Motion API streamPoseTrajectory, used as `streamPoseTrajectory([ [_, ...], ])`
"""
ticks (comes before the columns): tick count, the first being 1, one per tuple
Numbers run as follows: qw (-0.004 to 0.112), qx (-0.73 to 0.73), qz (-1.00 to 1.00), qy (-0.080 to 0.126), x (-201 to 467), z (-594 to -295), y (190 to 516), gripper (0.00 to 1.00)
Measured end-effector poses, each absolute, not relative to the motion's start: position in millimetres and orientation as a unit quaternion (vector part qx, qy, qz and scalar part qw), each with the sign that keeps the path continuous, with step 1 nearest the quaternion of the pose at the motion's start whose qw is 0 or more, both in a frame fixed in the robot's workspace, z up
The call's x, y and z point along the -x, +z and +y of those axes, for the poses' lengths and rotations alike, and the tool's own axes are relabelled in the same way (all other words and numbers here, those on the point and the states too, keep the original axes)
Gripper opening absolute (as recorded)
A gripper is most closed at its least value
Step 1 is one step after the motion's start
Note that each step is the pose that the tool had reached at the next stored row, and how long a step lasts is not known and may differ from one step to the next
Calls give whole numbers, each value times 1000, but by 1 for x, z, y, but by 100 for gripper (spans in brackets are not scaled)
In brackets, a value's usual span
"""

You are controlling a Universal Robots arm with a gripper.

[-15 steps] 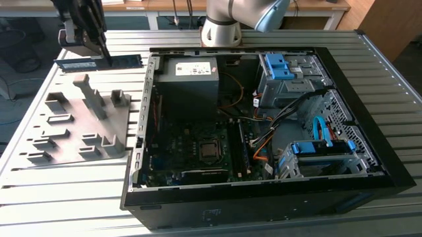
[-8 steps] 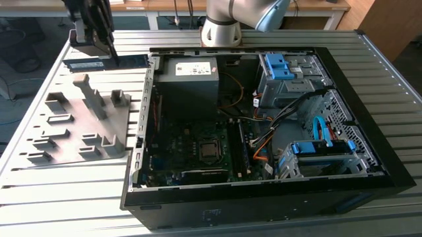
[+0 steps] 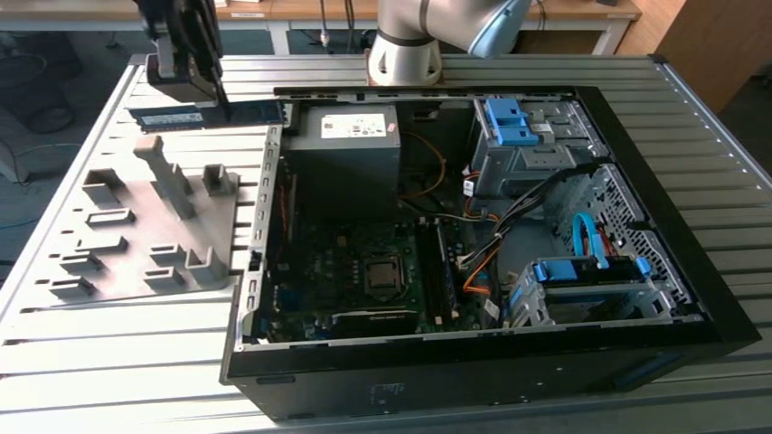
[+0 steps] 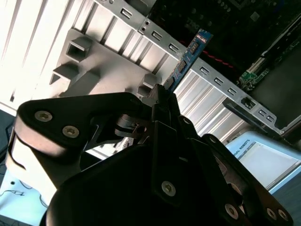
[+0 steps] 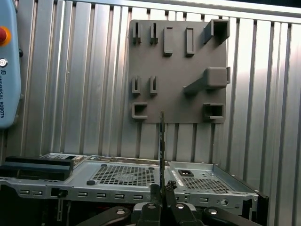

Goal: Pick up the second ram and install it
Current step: 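Pick up the second ram and move it above second insertion slot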

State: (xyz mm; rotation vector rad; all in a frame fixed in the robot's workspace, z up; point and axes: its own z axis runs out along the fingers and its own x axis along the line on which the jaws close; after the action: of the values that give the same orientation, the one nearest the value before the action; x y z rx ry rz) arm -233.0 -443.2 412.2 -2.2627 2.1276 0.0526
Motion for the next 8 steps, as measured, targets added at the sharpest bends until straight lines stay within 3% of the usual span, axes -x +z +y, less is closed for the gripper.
streamPoseTrajectory([
  [8,18,728,685,17,218,-443,412,14],
])
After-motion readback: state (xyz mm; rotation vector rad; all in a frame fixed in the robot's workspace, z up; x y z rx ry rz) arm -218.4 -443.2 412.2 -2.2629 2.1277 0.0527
